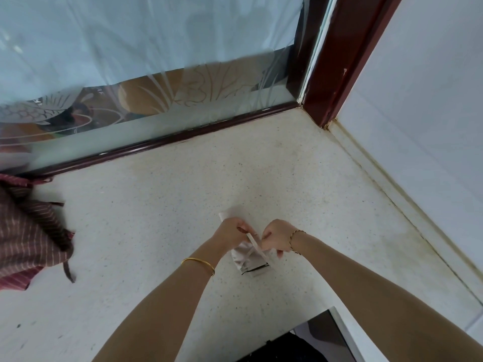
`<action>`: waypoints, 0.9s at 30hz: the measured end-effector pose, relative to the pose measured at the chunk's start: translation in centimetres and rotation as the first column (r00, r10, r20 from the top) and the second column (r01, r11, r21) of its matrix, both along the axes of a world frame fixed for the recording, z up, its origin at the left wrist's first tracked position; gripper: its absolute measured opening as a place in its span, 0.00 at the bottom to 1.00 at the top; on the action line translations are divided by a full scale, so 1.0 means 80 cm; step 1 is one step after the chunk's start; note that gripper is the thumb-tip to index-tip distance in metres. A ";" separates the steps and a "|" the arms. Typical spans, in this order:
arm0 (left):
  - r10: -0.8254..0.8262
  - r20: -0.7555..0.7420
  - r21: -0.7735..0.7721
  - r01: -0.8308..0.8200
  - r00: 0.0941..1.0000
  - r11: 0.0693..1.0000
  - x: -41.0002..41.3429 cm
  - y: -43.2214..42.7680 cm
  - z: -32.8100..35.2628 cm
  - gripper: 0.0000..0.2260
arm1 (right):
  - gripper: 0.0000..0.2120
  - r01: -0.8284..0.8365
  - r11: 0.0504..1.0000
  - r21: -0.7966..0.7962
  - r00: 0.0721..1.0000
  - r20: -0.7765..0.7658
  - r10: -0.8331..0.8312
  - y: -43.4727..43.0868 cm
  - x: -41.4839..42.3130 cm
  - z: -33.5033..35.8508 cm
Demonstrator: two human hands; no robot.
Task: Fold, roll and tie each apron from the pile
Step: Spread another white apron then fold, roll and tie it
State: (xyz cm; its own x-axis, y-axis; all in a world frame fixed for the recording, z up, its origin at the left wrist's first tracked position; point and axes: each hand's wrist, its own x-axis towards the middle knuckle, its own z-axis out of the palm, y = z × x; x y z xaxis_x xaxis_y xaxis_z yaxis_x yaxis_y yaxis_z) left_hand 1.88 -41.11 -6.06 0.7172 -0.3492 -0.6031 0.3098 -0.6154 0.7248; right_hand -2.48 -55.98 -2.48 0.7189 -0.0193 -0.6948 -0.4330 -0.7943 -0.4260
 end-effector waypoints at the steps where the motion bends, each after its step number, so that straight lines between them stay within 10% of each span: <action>1: -0.024 0.048 0.031 0.022 0.999 0.999 -0.001 -0.001 -0.003 0.14 | 0.11 -0.033 0.992 -0.125 0.999 0.026 0.037 -0.001 0.002 0.001; 3: -0.102 0.158 0.130 0.081 0.982 0.988 -0.002 -0.003 -0.010 0.15 | 0.09 -0.022 0.957 -0.290 0.965 0.244 0.096 -0.001 0.004 -0.003; 5: -0.205 0.253 0.229 0.148 0.945 0.962 -0.004 -0.006 -0.011 0.13 | 0.14 0.052 0.998 -0.036 0.899 0.437 -0.031 0.004 0.005 -0.014; 8: -0.294 0.387 0.274 0.196 0.874 0.942 -0.013 -0.008 -0.006 0.12 | 0.14 0.165 0.940 0.300 0.887 0.371 -0.274 0.014 0.002 -0.025; 14: -0.397 0.632 0.341 0.221 0.666 0.914 -0.027 0.007 -0.017 0.08 | 0.09 0.150 0.947 0.284 0.946 0.237 -0.221 0.020 0.001 -0.047; 27: -0.290 0.616 0.190 0.219 0.732 0.957 -0.026 0.025 -0.013 0.03 | 0.09 0.181 0.925 0.334 0.936 0.231 -0.266 0.019 0.003 -0.049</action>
State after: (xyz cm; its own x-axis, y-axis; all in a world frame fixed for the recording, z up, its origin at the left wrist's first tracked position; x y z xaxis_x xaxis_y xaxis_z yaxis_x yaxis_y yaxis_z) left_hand -0.24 -39.13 -7.11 0.8377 -0.5395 -0.0852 -0.3754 -0.6820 0.6277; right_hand -2.26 -54.46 -6.41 0.8797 -0.0210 -0.4751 -0.4196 -0.5044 -0.7546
